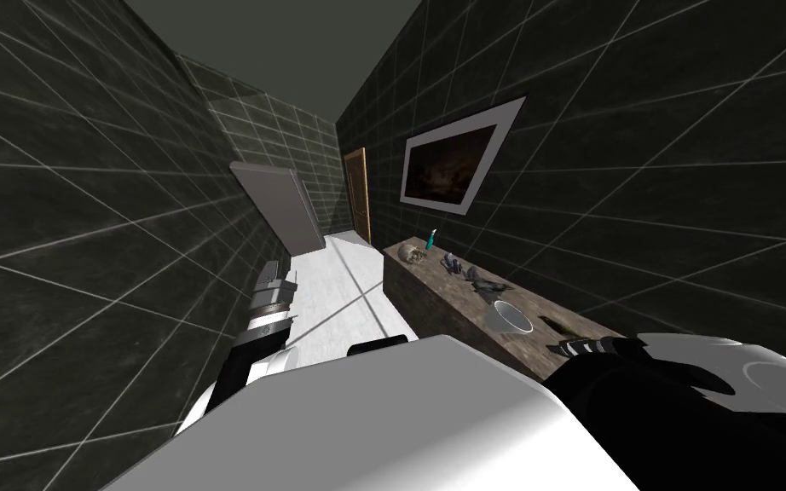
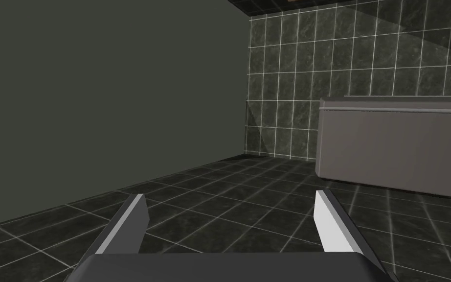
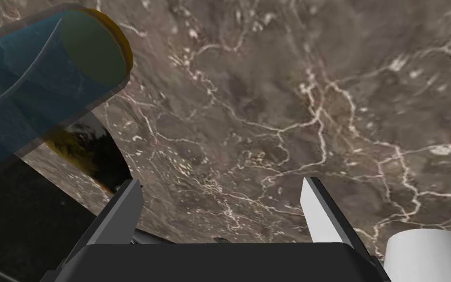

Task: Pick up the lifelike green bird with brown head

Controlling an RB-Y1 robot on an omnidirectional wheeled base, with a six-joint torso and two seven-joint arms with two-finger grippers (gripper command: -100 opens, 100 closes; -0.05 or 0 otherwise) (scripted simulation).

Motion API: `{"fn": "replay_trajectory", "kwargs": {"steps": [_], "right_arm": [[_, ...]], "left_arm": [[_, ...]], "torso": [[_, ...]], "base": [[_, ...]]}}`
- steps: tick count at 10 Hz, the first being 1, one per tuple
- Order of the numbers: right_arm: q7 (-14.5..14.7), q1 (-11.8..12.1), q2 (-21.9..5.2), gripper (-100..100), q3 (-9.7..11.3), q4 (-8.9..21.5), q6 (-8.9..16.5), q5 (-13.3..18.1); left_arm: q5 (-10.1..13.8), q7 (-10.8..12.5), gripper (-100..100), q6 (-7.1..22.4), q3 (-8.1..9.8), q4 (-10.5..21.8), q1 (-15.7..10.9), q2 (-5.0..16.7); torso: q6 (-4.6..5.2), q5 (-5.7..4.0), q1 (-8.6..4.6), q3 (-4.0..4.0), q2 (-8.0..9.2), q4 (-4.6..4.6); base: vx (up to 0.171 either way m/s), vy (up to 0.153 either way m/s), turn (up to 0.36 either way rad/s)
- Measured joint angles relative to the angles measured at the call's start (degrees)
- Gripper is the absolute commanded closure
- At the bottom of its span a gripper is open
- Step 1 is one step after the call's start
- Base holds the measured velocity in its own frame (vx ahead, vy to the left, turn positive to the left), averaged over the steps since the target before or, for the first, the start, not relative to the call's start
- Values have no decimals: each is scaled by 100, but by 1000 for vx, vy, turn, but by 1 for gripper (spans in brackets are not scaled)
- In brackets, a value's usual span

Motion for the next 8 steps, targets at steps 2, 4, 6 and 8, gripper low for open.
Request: {"fn": "replay_trajectory", "kwargs": {"steps": [2, 4, 6, 8], "right_arm": [[2, 122, -120, -100, 126, 37, -70, 87], [-69, 107, -226, -100, 323, 74, -138, 270], [-35, 305, -396, -100, 447, -58, -132, 331], [48, 519, -503, -100, 543, -259, -126, 327]], "left_arm": [[0, 0, 0, 0, 0, 0, 0, 0], [0, 0, 0, 0, 1, 0, 1, 0], [0, 0, 0, 0, 1, 0, 1, 1], [0, 0, 0, 0, 2, 0, 1, 1]], "torso": [[1, 0, -4, 3, 3, 2], [1, -2, -9, -5, -11, -1], [4, -6, -22, 4, 6, 3], [6, -11, -42, 1, -1, 2]], "base": [[-75, -151, 270], [-72, -170, 312], [-114, -204, 271], [-64, -190, 138]]}}
